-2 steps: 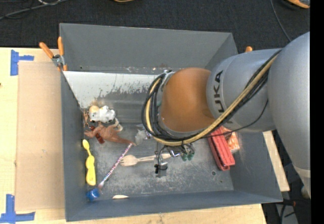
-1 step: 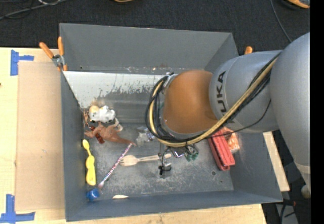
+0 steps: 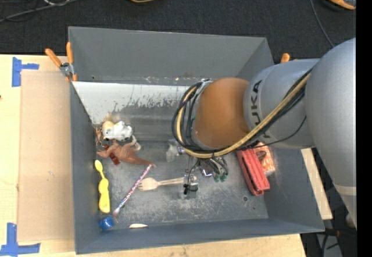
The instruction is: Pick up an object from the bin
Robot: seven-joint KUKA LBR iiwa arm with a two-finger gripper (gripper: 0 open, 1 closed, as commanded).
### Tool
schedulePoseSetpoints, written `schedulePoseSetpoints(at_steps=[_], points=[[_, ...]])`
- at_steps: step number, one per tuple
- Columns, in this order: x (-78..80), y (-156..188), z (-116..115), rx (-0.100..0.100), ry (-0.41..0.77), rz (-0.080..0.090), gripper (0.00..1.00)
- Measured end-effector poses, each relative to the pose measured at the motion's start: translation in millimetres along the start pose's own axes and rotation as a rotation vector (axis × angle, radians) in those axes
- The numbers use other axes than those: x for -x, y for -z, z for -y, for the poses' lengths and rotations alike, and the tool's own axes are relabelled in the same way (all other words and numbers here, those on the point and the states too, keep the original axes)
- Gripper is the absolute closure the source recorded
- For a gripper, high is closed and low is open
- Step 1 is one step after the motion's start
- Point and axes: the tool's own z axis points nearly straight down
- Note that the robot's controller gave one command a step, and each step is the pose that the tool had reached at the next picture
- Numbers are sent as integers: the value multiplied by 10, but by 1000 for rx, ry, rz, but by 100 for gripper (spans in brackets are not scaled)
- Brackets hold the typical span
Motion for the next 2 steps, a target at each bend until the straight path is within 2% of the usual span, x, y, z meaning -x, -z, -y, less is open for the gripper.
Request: schedulePoseSetpoints(at_steps=[1,2], points=[[14,-153,-262,2,62,-3,100],[14,-153,-262,2,62,-3,100]])
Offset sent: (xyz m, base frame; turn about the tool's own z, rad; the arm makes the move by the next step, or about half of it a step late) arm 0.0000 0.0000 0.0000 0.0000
